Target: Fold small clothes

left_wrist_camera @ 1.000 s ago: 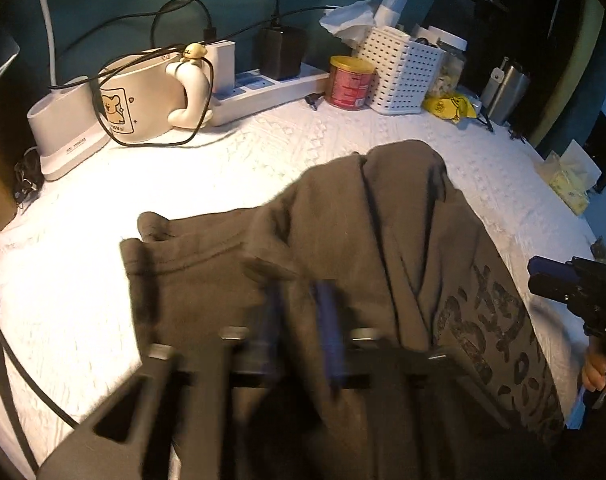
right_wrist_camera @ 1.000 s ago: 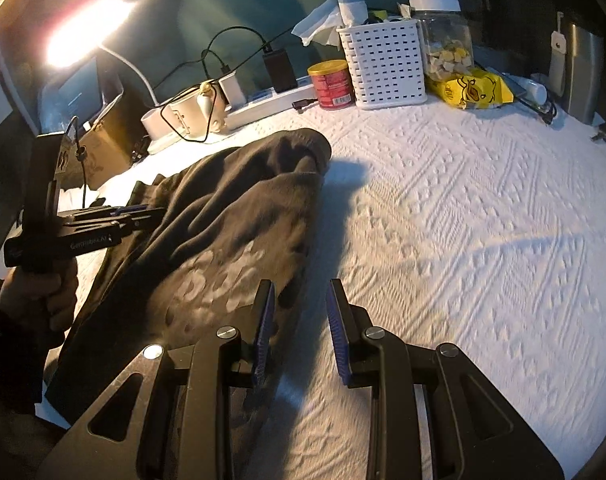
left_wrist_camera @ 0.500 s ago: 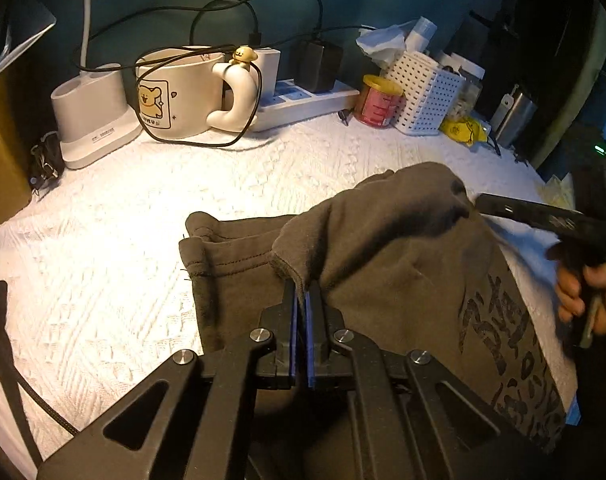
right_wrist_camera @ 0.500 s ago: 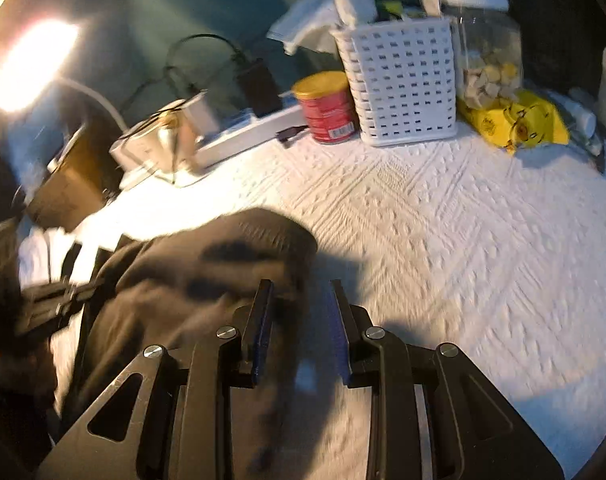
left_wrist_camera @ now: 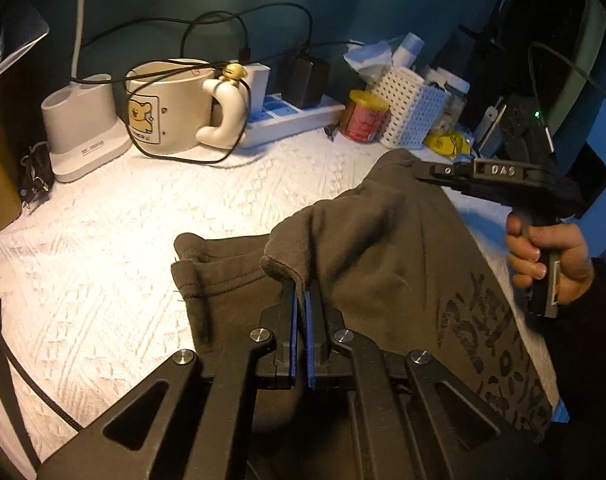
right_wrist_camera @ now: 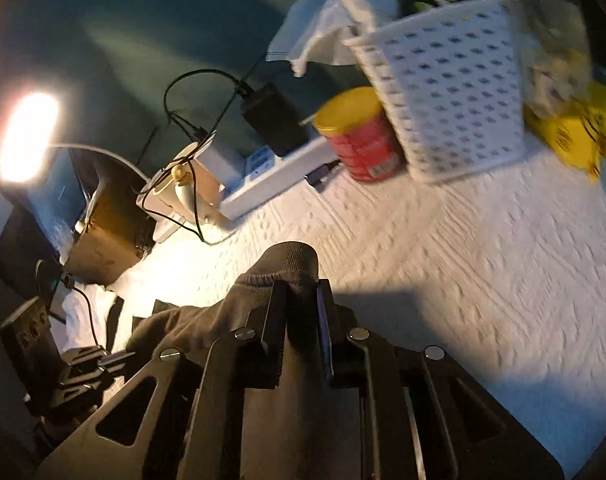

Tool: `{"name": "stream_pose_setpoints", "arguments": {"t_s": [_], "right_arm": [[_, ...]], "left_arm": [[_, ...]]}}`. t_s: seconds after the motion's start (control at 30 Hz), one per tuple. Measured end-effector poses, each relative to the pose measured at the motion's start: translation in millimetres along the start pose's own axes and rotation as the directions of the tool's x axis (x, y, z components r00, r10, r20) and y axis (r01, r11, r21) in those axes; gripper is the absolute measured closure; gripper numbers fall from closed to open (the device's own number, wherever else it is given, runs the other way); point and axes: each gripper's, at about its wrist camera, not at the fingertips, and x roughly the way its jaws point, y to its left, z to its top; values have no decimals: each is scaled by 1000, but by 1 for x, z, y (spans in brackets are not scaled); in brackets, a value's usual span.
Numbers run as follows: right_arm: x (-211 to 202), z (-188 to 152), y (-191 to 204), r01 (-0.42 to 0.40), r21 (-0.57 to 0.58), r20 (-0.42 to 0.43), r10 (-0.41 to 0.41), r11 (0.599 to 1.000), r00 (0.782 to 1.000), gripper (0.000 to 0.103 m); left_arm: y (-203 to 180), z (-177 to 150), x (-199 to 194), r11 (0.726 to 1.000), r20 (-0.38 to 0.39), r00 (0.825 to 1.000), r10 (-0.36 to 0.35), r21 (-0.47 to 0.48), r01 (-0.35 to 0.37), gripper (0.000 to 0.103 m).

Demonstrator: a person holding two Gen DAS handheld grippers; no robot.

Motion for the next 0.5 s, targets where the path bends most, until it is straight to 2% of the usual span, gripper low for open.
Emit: {"name": "stream_pose_setpoints", "arguments": {"t_s": [0.07, 0.13, 0.17, 0.27, 0.5], "right_arm": [[6, -1, 2, 38, -27, -23, -38, 999, 999, 87], [12, -6, 3, 109, -77, -43, -112, 991, 993, 84], [12, -6, 3, 109, -77, -43, -112, 991, 993, 77], [5, -15, 5, 166, -125, -39, -172, 978, 984, 75], [-17, -25, 14, 201, -183, 2, -204, 962, 979, 74]], "left_arm": [[9, -2, 6, 1000, -22, 1000, 12, -18, -13, 101], [19, -6, 15, 998, -50, 999, 5, -61, -8, 101], [20, -8, 15, 998, -46, 999, -1, -69, -2, 100], [21, -5, 7, 996, -16, 1000, -7, -87, 5, 99], [25, 3, -7, 996, 6, 1000, 1, -93, -1, 94]]}}
